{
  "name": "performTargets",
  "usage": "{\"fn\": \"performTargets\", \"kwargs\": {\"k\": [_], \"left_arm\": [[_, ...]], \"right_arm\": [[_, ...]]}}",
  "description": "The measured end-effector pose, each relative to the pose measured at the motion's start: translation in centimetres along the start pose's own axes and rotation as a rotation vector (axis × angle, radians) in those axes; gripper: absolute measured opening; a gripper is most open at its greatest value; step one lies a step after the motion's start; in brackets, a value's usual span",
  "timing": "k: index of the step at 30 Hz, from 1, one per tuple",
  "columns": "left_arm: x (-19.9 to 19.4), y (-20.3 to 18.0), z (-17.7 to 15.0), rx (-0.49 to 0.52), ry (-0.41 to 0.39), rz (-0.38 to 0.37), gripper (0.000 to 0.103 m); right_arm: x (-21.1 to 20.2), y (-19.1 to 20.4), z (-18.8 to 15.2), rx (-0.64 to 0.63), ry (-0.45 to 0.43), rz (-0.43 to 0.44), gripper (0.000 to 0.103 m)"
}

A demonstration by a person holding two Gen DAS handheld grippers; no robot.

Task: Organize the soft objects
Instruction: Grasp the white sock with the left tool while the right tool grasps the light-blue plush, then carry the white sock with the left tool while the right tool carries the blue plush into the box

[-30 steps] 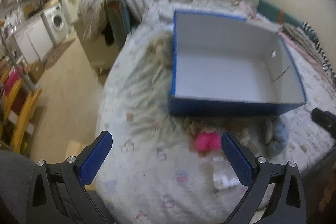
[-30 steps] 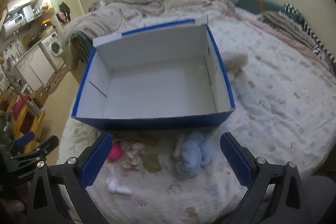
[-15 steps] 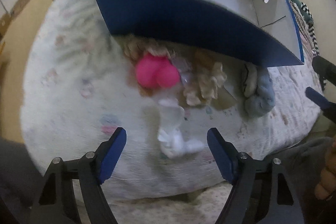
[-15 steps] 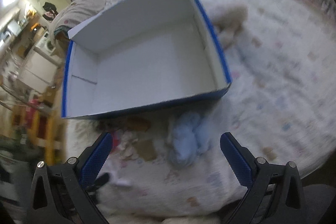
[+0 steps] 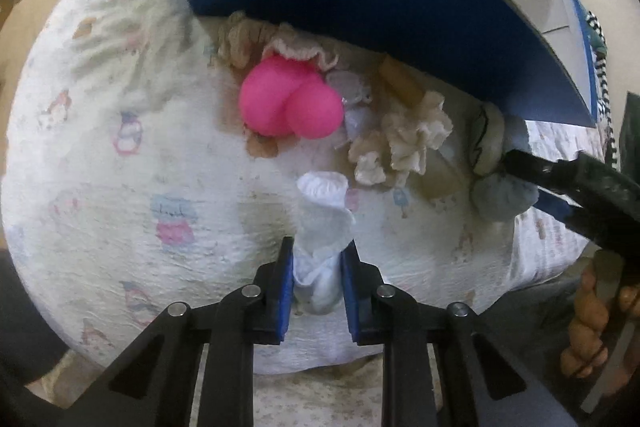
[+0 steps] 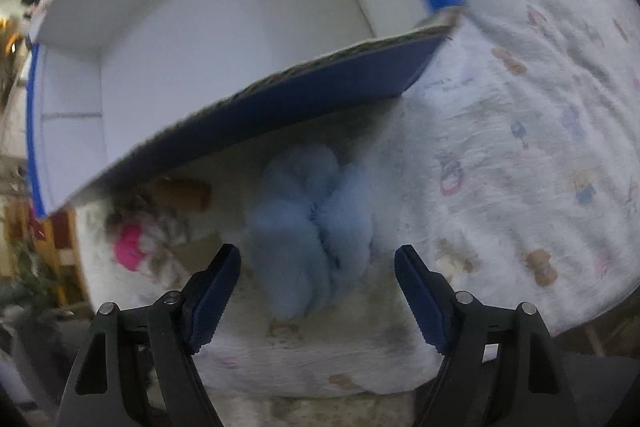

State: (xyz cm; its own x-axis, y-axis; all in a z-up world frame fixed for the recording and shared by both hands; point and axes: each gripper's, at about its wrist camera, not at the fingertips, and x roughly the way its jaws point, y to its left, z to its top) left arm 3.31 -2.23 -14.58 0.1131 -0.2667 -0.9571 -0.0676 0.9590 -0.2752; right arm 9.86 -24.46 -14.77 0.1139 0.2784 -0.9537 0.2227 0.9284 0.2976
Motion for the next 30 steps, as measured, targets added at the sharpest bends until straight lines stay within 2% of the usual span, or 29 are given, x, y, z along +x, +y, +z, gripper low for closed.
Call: {"fn": "performTargets", "kwargs": {"k": [2, 4, 5, 8, 13, 19, 20, 23, 28, 30], "left_arm": [[-0.9, 0.2, 0.2, 0.013, -0.019, 0.015, 0.019], [-1.6, 0.2, 0.5, 0.022, -0.041, 0.03, 0.019], [-2.1, 0.5, 0.7, 0.024, -0.054, 0.04, 0.019], [-2.5, 0.7, 0.8, 0.025, -0.087, 0.062, 0.019], [-4.8, 1.8, 1.4, 0.025, -0.152, 0.103, 0.019], [-8.2, 3.2, 1.5, 0.02, -0.218, 0.102, 0.019], [-8.8, 3.4, 1.6, 0.015, -0.222, 0.09, 0.019], [-11.1, 4.7, 0.9, -0.016, -0.195, -0.009, 0.019], [-15.8, 4.6, 2.3, 0.033, -0.249, -0.082, 0.019], [-17.3, 3.5, 2.8, 0.067, -0.282, -0.064, 0.019]], "right_arm": [[0.4, 0.7, -0.1, -0.042, -0.005, -0.031, 0.05], [1.2, 1.1, -0.2, -0.066, 0.005, -0.035, 0.041], [1.4, 1.1, -0.2, -0.062, 0.01, -0.035, 0.032], [1.0, 1.4, -0.6, -0.074, -0.027, -0.034, 0.022], [-1.3, 2.5, -2.4, -0.105, -0.093, -0.017, 0.021], [-6.1, 2.6, -4.0, -0.123, -0.144, 0.101, 0.02], [-6.8, 2.9, -4.3, -0.131, -0.154, 0.116, 0.02], [-9.5, 2.9, -4.8, -0.152, -0.202, 0.159, 0.02], [-13.7, 3.4, -4.8, -0.193, -0.282, 0.212, 0.02], [-14.8, 3.6, -4.4, -0.204, -0.305, 0.23, 0.02]]}}
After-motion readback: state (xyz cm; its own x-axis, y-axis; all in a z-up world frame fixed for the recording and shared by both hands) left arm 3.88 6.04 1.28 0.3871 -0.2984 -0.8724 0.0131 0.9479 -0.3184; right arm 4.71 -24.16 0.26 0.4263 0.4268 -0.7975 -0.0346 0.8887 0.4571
